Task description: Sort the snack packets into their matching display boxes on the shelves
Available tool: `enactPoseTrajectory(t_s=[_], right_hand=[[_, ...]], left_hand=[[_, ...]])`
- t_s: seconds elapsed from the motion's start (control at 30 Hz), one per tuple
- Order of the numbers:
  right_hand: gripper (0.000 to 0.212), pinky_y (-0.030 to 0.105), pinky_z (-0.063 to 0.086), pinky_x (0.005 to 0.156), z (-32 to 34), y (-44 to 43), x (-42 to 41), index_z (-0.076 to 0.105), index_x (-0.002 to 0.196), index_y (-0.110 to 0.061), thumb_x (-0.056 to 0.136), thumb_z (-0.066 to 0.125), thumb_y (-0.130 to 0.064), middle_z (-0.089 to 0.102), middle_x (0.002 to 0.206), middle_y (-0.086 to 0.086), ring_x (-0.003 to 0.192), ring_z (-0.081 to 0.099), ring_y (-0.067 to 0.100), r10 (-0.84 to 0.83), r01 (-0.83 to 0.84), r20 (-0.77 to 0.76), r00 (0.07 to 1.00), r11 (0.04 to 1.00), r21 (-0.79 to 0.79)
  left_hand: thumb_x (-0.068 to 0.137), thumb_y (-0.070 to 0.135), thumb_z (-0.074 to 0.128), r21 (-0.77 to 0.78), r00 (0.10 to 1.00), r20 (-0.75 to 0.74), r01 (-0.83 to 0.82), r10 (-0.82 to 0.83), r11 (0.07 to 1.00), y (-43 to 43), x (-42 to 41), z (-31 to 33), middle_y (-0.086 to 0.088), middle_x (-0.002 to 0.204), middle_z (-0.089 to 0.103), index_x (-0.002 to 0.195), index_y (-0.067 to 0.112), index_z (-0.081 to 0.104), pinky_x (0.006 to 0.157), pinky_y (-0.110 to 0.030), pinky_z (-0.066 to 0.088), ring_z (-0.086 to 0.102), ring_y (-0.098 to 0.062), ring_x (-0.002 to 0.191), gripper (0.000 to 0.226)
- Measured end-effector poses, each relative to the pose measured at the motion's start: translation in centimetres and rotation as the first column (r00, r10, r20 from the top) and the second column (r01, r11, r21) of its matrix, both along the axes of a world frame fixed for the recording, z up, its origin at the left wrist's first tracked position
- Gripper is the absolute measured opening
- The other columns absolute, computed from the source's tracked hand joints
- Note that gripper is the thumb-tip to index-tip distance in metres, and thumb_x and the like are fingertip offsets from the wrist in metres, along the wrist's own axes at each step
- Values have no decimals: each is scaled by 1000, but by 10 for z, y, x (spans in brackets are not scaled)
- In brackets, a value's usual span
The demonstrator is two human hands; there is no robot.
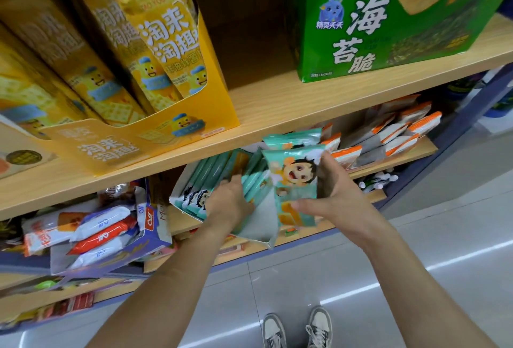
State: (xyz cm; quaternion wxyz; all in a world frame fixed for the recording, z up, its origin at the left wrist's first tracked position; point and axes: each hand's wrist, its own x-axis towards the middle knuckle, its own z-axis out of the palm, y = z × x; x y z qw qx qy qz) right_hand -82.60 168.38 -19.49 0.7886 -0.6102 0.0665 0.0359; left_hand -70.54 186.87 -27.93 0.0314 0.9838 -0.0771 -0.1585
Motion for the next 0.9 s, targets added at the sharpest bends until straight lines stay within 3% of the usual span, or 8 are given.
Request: enactPoseTrajectory(t_s=[0.07,0.1,0.17,0.23,0.3,0.5,0.73,0.9], right_hand=[[65,29,57,85,15,6,20,52,120,-23,71,76,13,66,113,-3,104,65,10,87,-35,147,985,945,-325],[61,30,55,84,17,12,29,53,118,-25,72,75,8,63,111,-7,102,62,8,175,-53,187,967,852,-520],[56,38,49,91,5,22,46,53,118,-29,74,73,-1,60,116,-8,108,57,12,378,-87,154,913,548,-832],[61,44,35,105,-14,31,57,50,124,-30,74,71,-3,58,124,-7,120,51,18,512,-90,38,858,224,-970],[68,43,28,108,-24,37,65,46,129,-30,73,68,1,57,128,-6,125,48,20,555,-48,-11,832,53,-997],[70,44,31,99,-20,54,78,44,131,-27,74,67,5,56,127,-3,120,48,23,656,111,2,755,-125,-986],[65,47,33,96,-16,58,92,42,133,-32,81,64,0,57,125,-3,121,51,24,500,-107,-190,845,-190,-976],[56,45,34,92,-23,63,99,46,133,-32,86,60,-4,60,124,-1,118,54,26,456,-156,-240,857,-213,-965]], left_hand=[[83,53,64,30,996,-80,43,-41,999,19,4,-16,5,120,56,120,28,49,83,-30,45,57,-22,110,46],[86,57,59,52,981,-163,114,-104,992,30,6,-24,9,125,52,123,35,50,85,-22,42,54,-16,114,44],[92,53,57,57,957,-187,238,-224,970,46,13,-33,6,133,50,127,37,52,80,-6,41,55,-11,110,39],[97,31,56,-44,982,-130,135,-139,990,46,22,-26,-6,116,63,118,19,58,75,-15,47,62,-22,101,25],[94,19,59,-106,995,-49,78,-83,991,39,26,-10,-7,106,68,109,14,59,80,-31,49,65,-25,96,16],[90,20,61,-126,984,-72,155,-165,980,46,30,-5,-11,110,68,110,13,63,85,-37,48,63,-30,103,21],[92,1,48,-38,987,-142,70,-74,997,43,28,15,-20,123,58,125,2,50,86,-35,41,54,-35,114,32],[89,30,60,-125,993,-116,-19,4,992,49,24,24,-13,115,65,136,19,47,83,-36,49,60,-32,103,50]])
